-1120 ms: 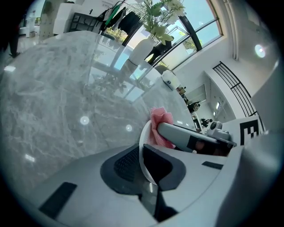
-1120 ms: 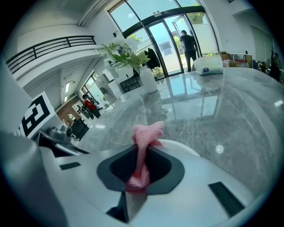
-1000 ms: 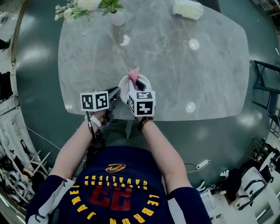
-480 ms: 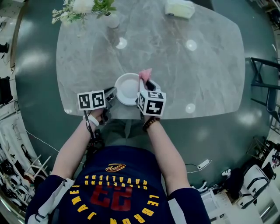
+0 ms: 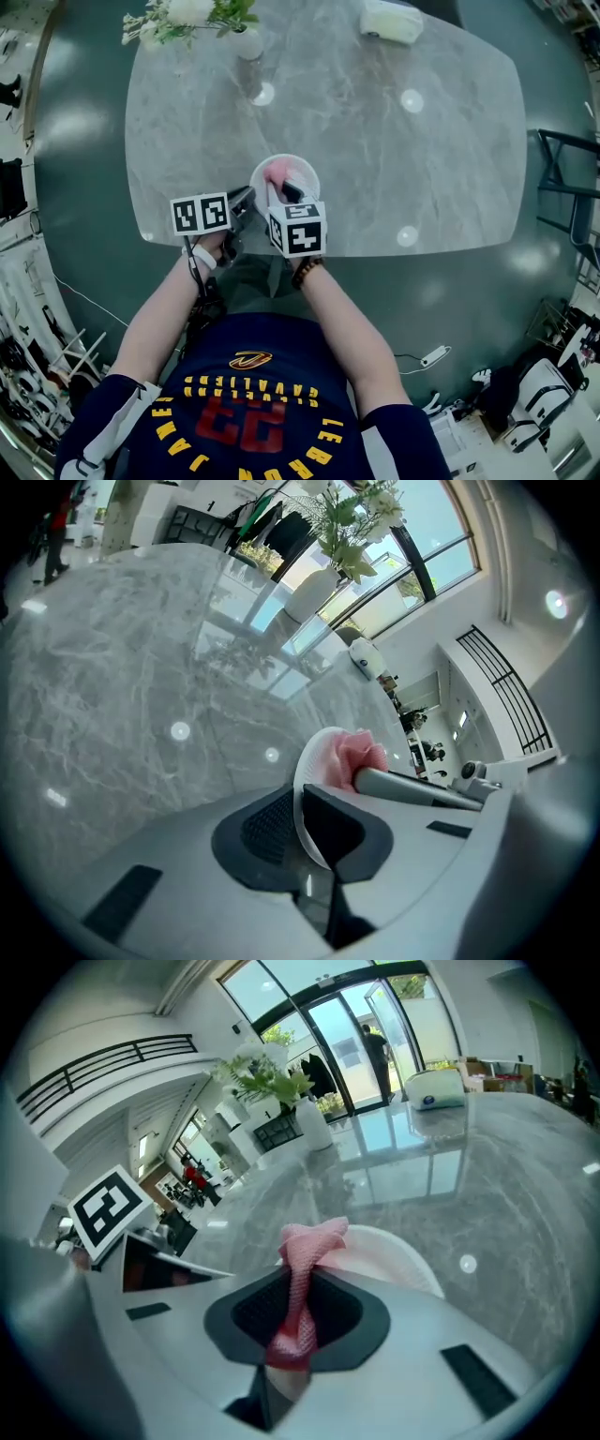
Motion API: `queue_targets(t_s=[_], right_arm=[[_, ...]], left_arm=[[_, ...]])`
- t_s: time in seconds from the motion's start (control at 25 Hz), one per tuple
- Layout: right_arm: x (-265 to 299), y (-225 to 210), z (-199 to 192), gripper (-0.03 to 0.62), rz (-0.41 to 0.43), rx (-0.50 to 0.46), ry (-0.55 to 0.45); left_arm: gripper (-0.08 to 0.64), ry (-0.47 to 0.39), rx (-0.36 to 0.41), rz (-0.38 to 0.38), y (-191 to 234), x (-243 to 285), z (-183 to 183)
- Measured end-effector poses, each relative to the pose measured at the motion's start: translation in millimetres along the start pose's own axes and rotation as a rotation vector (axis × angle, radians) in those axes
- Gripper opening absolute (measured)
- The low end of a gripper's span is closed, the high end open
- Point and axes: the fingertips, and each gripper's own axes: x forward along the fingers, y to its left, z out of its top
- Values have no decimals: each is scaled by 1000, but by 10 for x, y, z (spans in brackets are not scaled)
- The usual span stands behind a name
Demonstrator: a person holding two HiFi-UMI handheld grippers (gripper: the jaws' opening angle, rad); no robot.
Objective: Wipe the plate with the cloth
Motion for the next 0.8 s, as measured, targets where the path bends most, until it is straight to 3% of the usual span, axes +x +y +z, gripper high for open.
queue_targets(t_s=[0.28,0.48,0.8], right_arm=[[163,339,-24,46,55,-63,38],[217,187,-114,46,30,-56,86],[19,-231,-126,46,-58,-4,71]], left_arm=[[34,-9,-21,-24,-5,-19,4],[34,-13,-24,-27,2,-31,4],[34,-8,-16,-22,9,-20,13]])
